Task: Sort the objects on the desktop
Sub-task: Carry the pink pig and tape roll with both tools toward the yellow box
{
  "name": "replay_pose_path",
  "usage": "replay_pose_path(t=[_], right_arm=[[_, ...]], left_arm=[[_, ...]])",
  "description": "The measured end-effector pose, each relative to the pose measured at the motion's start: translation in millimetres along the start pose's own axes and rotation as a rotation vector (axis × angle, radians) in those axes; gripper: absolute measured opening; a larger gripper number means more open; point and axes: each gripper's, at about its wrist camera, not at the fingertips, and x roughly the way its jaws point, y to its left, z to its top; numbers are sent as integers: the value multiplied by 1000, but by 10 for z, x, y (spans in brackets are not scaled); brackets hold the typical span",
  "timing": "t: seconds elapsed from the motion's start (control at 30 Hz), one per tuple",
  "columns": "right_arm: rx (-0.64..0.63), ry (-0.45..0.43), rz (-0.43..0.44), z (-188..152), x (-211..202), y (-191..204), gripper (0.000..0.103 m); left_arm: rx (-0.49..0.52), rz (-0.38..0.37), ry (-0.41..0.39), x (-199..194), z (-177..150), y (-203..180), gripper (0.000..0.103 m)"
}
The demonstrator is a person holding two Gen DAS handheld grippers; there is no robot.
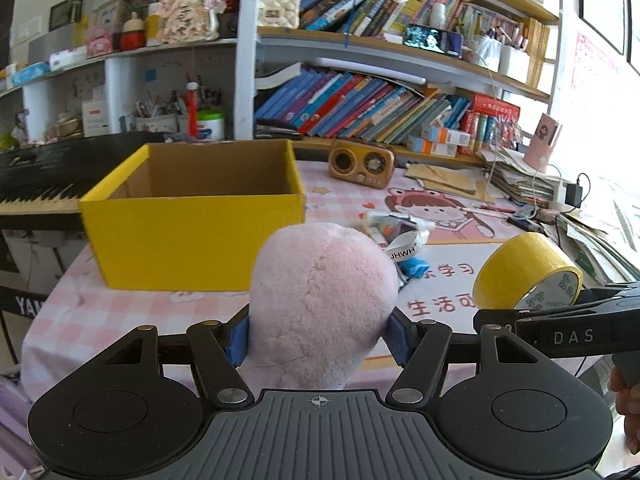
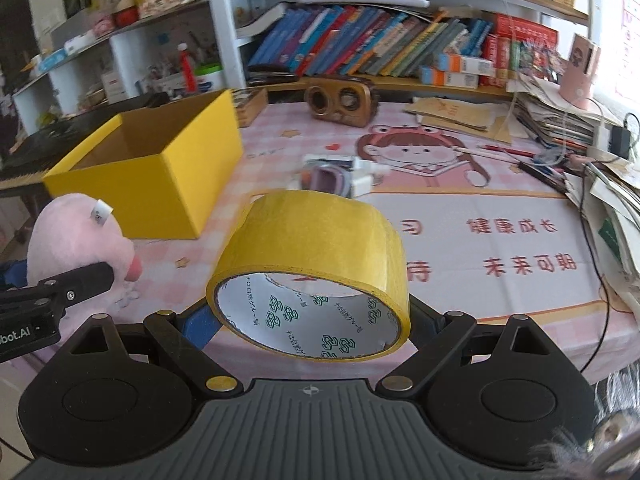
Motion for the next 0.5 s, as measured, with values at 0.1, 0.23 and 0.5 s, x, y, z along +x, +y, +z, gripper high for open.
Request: replay_pose_path(t=[0.1, 0.23, 0.5], right_arm=[[-23, 6, 22, -11, -7, 135, 92], [-60, 12, 52, -9, 1, 308, 92], [-129, 15, 108, 10, 28, 601, 92]], left_arm=[[-10, 17, -5, -90, -38, 85, 65], [-33, 44, -18, -202, -82, 209, 65], [-90, 102, -37, -370, -164, 447, 65]])
